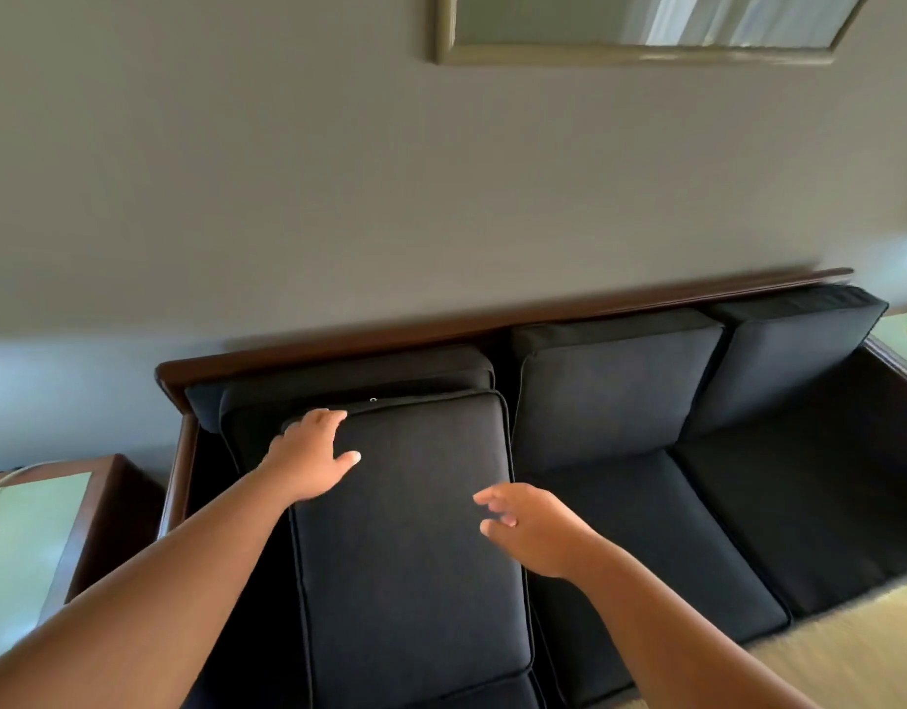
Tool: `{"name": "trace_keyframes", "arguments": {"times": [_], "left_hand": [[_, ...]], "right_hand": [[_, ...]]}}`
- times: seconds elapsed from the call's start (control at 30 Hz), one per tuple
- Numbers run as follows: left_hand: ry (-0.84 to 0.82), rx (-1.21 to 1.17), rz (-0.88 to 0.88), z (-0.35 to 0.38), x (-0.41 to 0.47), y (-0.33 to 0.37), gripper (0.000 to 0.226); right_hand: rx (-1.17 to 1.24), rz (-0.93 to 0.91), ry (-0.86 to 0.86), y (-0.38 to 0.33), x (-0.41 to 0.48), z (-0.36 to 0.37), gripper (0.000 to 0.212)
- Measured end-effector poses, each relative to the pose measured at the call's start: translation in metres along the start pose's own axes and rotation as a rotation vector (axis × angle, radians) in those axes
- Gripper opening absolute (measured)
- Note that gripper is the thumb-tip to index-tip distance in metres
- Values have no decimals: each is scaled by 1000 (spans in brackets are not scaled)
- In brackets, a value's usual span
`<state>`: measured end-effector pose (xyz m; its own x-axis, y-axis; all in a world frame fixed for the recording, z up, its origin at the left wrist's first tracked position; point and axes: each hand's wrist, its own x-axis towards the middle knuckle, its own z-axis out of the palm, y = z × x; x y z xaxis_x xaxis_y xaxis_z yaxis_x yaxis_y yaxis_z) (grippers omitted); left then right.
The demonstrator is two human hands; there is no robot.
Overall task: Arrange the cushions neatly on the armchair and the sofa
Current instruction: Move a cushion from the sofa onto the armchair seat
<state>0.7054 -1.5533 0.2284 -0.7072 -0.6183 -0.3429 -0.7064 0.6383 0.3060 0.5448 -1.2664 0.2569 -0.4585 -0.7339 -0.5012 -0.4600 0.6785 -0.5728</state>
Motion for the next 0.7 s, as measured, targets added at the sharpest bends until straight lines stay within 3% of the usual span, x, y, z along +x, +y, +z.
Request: {"name": "trace_keyframes", "arguments": {"times": [0.13, 0.27, 0.43, 0.57, 0.7], "left_hand": [[-22, 239, 95, -3, 79, 5, 46], [63, 413, 251, 1, 103, 3, 19], [53, 466, 370, 9, 104, -3, 14], [203, 400, 383, 14, 69, -1, 5], [423, 345, 366, 23, -4, 7, 11]], "right_hand": [[-3, 38, -24, 6, 64, -17, 40], [-10, 19, -6, 1, 101, -28, 41], [-129, -102, 57, -17, 141, -32, 44], [-225, -278, 183, -39, 141, -37, 64], [-368, -396, 75, -60, 120, -35, 93]]}}
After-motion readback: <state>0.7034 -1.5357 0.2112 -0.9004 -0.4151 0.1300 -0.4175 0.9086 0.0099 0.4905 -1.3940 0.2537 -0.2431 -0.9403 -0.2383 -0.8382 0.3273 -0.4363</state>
